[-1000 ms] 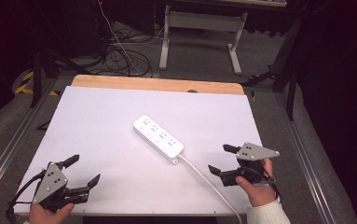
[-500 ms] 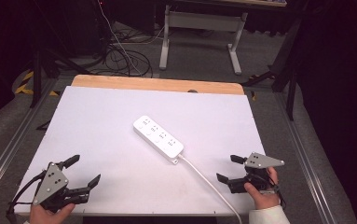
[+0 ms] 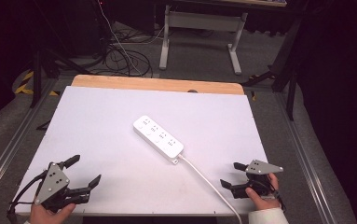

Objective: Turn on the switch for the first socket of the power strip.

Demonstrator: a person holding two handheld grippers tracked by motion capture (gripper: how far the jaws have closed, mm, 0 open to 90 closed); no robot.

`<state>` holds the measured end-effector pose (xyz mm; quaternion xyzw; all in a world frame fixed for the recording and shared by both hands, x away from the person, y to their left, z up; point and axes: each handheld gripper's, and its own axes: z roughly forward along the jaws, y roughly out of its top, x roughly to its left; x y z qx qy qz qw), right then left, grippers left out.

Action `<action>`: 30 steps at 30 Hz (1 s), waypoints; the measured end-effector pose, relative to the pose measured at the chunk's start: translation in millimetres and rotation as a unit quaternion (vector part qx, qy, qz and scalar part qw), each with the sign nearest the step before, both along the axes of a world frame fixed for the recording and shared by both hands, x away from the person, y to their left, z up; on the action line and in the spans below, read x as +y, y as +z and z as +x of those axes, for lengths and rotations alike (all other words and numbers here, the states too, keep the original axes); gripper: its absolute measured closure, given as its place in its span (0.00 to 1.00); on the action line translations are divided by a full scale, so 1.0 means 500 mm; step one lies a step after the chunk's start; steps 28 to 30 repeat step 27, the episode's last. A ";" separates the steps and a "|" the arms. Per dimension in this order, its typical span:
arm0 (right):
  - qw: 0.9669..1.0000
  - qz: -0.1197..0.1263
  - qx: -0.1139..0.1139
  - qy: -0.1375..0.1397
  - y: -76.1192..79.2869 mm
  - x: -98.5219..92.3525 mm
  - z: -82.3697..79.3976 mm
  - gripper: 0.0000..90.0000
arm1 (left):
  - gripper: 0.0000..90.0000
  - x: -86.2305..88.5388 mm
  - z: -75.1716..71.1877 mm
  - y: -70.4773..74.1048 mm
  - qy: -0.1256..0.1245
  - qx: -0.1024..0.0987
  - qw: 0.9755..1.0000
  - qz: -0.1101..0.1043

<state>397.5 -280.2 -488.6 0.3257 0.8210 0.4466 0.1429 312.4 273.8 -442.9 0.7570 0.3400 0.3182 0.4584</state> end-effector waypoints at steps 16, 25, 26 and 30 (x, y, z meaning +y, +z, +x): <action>0.999 0.013 -0.033 -0.005 0.018 0.009 -0.009 0.15 | 0.15 0.012 0.004 0.000 0.008 -0.002 1.000 -0.015; 0.999 0.005 -0.033 -0.007 0.016 0.009 -0.010 0.15 | 0.15 0.007 0.003 -0.002 0.006 -0.004 1.000 -0.004; 0.999 0.007 -0.034 -0.009 0.016 0.008 -0.010 0.15 | 0.15 0.008 0.004 -0.002 0.007 -0.002 1.000 -0.006; 0.999 0.008 -0.037 -0.009 0.017 0.007 -0.011 0.15 | 0.15 0.008 0.005 -0.002 0.006 -0.001 1.000 -0.008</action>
